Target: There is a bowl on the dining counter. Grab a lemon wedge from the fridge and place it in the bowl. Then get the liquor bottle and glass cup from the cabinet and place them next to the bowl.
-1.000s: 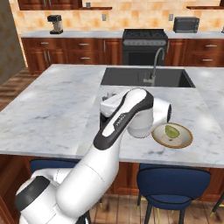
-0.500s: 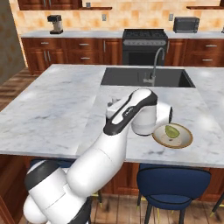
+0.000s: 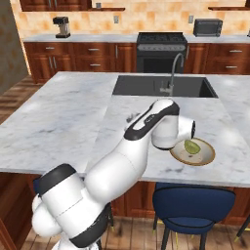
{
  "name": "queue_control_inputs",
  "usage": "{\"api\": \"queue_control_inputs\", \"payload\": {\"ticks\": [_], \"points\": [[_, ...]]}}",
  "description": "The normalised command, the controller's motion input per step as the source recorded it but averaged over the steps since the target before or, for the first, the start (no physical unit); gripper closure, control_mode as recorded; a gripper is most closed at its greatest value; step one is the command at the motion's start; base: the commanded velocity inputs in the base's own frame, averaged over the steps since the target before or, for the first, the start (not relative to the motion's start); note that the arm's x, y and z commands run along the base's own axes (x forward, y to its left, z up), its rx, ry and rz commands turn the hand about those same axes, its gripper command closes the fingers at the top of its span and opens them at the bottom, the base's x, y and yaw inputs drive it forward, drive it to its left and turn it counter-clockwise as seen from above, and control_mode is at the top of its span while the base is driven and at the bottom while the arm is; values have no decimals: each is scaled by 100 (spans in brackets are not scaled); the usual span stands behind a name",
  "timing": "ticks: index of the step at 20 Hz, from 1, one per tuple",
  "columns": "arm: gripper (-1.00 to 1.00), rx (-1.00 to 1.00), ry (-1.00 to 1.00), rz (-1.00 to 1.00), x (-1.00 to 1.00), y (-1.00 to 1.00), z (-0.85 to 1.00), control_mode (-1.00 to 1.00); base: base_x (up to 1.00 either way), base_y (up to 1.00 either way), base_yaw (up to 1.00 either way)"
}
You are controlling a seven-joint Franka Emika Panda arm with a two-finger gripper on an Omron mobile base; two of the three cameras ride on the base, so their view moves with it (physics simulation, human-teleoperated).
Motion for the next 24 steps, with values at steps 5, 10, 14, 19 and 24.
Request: {"api": "queue_control_inputs", "payload": {"ticks": [5,10,14,19,24], "points": [[100,-9,-5,0,23,-3,-38,-100,0,0,0],[100,-4,-6,0,17,0,-38,-100,0,0,0],[100,-3,-2,0,26,0,-24,-100,0,0,0],[100,-4,0,0,31,-2,-23,-100,0,0,0],[100,0,0,0,31,-11,-35,-100,0,0,0]]}}
